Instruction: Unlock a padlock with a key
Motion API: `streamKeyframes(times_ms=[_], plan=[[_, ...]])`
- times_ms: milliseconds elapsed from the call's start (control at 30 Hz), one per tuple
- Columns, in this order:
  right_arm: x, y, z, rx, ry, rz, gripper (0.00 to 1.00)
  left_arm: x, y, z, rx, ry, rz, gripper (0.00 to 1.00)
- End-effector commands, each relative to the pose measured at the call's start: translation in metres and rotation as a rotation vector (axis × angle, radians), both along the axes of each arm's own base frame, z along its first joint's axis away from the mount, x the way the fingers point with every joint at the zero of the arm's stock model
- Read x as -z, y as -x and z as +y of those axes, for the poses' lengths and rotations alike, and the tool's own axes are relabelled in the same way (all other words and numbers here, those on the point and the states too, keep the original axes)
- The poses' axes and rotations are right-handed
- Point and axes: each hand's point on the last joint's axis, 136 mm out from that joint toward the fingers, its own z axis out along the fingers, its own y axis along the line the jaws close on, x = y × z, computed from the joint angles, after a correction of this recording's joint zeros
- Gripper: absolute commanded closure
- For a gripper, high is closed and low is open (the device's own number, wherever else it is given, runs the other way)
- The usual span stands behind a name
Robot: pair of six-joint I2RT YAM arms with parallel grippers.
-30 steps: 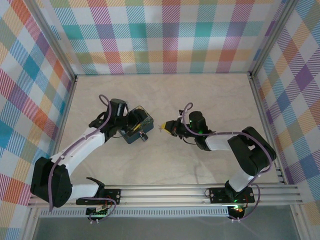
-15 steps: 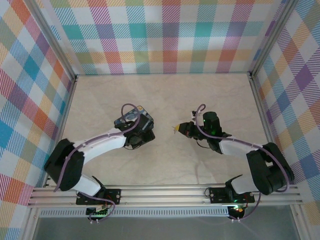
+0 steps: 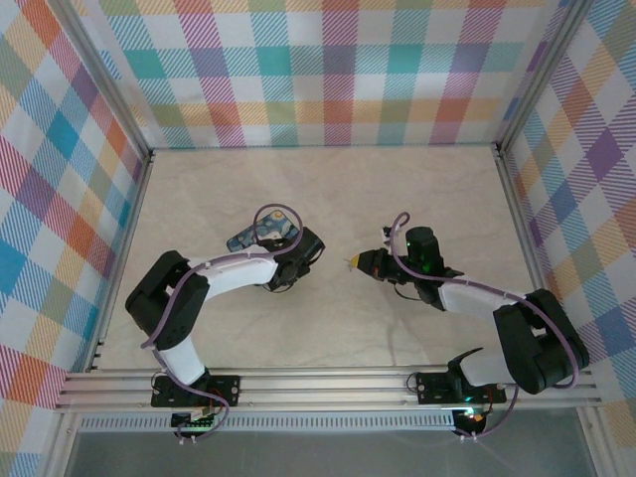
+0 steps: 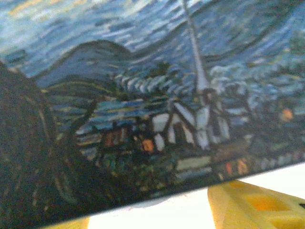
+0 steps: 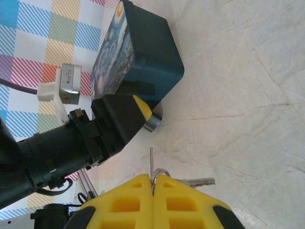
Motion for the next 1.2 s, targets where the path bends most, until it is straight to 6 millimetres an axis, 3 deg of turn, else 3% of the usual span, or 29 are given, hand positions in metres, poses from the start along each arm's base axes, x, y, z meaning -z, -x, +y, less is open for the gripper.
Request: streamKeyframes(times_ms=[0, 300, 600, 767, 1000, 1167], plan=[[-0.008, 0.003, 0.001, -0.026, -0.024, -0.031, 1.00, 0.001, -0.002, 0.003, -0.066, -0.047, -0.019, 0.40], [-0.008, 0.008, 0.003, -0.047, -0.033, -0.019, 1.00, 0.007, -0.011, -0.001, -0.102, -0.093, -0.005, 0.51], [0.003, 0.015, -0.001, -0.058, 0.004, -0.013, 1.00, -0.003, -0.008, -0.005, -0.063, -0.071, 0.021, 0.77], [-0.001, 0.017, 0.005, -0.093, -0.024, -0.031, 1.00, -0.032, -0.011, -0.018, 0.013, 0.040, 0.038, 0.83], [-0.012, 0.032, 0.034, -0.211, -0.023, -0.174, 1.00, -0.102, -0.011, -0.039, 0.108, 0.341, 0.047, 0.87], [-0.031, 0.021, 0.045, -0.218, -0.066, -0.307, 1.00, -0.131, -0.002, -0.040, 0.124, 0.510, 0.085, 0.87]])
